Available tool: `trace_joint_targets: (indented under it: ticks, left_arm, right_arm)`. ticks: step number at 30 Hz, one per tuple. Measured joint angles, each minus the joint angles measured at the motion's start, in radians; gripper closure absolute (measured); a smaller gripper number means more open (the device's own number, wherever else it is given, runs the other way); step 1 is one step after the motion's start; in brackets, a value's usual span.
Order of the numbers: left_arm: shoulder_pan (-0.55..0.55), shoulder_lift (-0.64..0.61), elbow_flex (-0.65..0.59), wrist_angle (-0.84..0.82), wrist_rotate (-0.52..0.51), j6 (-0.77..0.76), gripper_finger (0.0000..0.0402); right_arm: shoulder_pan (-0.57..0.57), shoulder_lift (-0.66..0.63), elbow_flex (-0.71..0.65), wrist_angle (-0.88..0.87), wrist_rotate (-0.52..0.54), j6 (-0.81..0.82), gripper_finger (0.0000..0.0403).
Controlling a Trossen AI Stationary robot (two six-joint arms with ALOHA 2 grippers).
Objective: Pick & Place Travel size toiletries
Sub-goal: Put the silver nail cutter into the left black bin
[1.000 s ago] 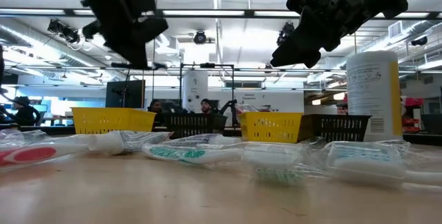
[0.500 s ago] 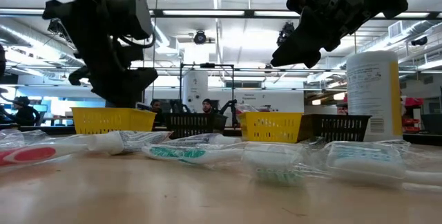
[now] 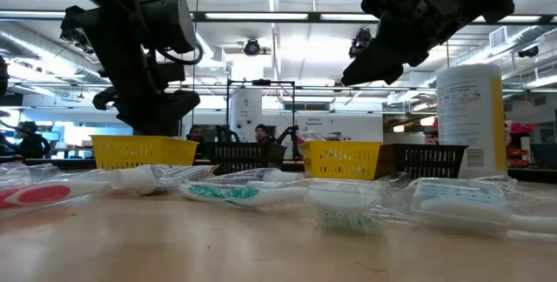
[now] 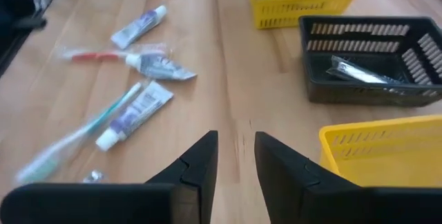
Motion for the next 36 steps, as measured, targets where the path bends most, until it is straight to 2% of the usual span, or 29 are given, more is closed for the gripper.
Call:
trace_joint_targets:
  ticks: [4, 12, 16, 21, 23, 27, 36]
  left_arm:
    - [0.0, 0.0, 0.004, 0.021, 0.001, 0.012, 0.0285]
    - [-0.003, -0.019, 0.08, 0.011, -0.002, 0.069, 0.0304]
    - [-0.022, -0.058, 0.126, 0.004, -0.017, 0.114, 0.031]
    - [-0.055, -0.105, 0.154, 0.011, -0.023, 0.154, 0.0312]
    - [-0.068, -0.115, 0.154, 0.008, -0.03, 0.158, 0.0312]
    - [-0.087, -0.114, 0.154, 0.007, -0.04, 0.154, 0.0312]
    - [-0.086, -0.114, 0.154, 0.005, -0.042, 0.151, 0.0313]
  right_arm:
    - [-0.009, 0.0, 0.0, -0.038, -0.079, -0.04, 0.0279]
    - [-0.022, 0.01, 0.0, -0.096, -0.148, -0.14, 0.0242]
    - [-0.022, 0.065, 0.0, -0.118, -0.152, -0.181, 0.0218]
    - [-0.01, 0.174, 0.0, -0.123, -0.148, -0.38, 0.0199]
    - [-0.009, 0.206, 0.0, -0.124, -0.141, -0.433, 0.0197]
    - [-0.022, 0.243, 0.0, -0.135, -0.068, -0.434, 0.0198]
    - [-0.039, 0.264, 0.001, -0.178, -0.122, -0.403, 0.0225]
